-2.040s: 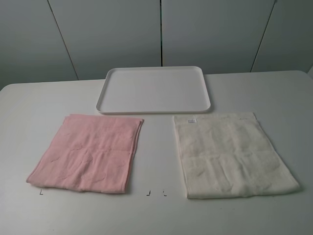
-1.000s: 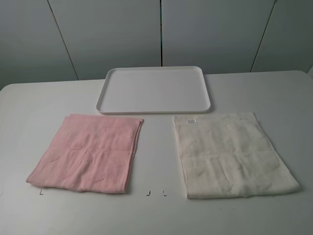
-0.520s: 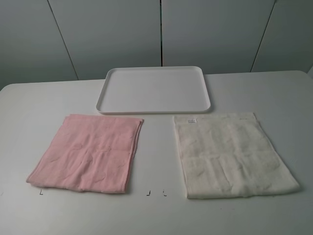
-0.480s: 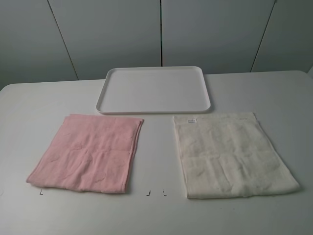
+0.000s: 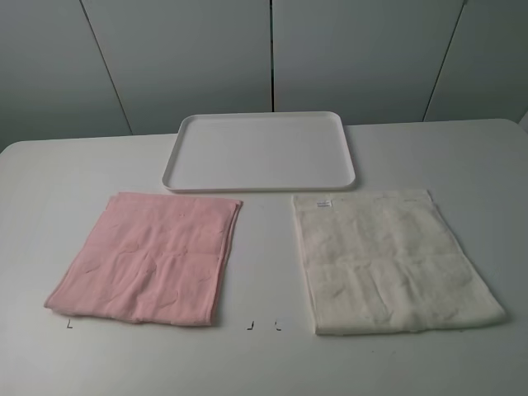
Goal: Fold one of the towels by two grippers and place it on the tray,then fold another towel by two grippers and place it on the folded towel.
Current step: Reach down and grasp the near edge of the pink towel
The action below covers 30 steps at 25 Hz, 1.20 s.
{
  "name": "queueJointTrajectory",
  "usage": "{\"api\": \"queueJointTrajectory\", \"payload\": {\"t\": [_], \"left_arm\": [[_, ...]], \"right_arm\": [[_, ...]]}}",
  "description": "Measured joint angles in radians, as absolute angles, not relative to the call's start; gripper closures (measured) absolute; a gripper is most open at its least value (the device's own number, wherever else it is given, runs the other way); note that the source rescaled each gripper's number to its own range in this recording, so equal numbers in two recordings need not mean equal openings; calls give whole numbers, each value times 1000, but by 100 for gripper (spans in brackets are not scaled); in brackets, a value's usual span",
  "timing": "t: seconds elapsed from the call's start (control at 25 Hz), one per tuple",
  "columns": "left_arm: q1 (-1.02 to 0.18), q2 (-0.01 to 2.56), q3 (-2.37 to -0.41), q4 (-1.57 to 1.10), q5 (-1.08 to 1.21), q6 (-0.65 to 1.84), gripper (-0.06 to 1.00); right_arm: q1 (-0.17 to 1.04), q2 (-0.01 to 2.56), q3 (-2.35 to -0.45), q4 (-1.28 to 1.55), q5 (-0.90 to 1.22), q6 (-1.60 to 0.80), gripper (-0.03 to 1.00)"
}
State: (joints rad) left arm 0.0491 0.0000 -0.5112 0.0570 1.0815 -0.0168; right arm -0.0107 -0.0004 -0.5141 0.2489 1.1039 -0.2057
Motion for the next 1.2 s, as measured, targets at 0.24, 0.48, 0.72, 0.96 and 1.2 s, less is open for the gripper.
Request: {"api": "queueJointTrajectory", "payload": {"t": [0.24, 0.48, 0.72, 0.96, 1.2], "left_arm": [[49, 75, -558, 51, 1110, 55, -6], [49, 337, -685, 42, 1106, 162, -6], [49, 665, -763, -60, 1096, 328, -6], [4, 957, -767, -99, 1093, 637, -6], [-73, 1198, -769, -101, 975, 924, -6]], "right_arm": [[-11, 71, -544, 242, 1151, -205, -3], [-11, 307, -618, 313, 1050, -205, -3], [-11, 459, -634, 430, 917, -317, -3], [-11, 697, -708, 561, 976, -575, -3], [97, 903, -800, 559, 973, -655, -3]]}}
